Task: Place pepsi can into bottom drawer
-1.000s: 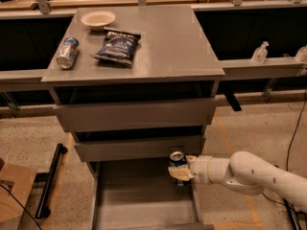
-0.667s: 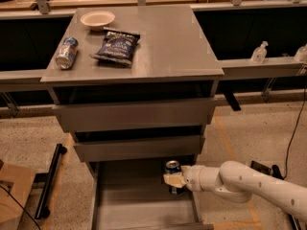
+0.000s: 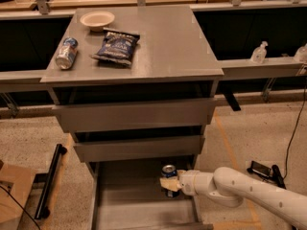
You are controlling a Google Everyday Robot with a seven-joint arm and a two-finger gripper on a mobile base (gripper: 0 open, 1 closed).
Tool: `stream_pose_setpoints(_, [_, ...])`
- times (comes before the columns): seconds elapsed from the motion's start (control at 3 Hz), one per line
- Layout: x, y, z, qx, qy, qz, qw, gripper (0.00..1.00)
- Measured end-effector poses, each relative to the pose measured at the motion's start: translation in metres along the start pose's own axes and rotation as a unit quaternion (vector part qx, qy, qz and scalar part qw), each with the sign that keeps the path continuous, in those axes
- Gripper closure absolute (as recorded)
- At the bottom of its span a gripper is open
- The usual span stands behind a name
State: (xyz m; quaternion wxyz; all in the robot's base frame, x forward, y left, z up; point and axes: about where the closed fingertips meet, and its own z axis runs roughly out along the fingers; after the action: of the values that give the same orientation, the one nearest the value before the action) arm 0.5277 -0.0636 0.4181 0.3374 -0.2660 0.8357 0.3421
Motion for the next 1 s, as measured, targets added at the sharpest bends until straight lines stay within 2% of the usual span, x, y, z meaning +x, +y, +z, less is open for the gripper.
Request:
stream_pose_setpoints(0.33, [0.011, -0.013, 0.039, -0.019, -0.016, -0.033, 0.9992, 1.00])
stream_pose_setpoints(0.67, [0.024, -0.057, 0.081, -0.009, -0.054, -0.044, 0.9975, 1.00])
stream_pose_setpoints(1.0, [0.027, -0.056, 0.083, -0.008, -0.048, -0.045, 0.9978, 1.00])
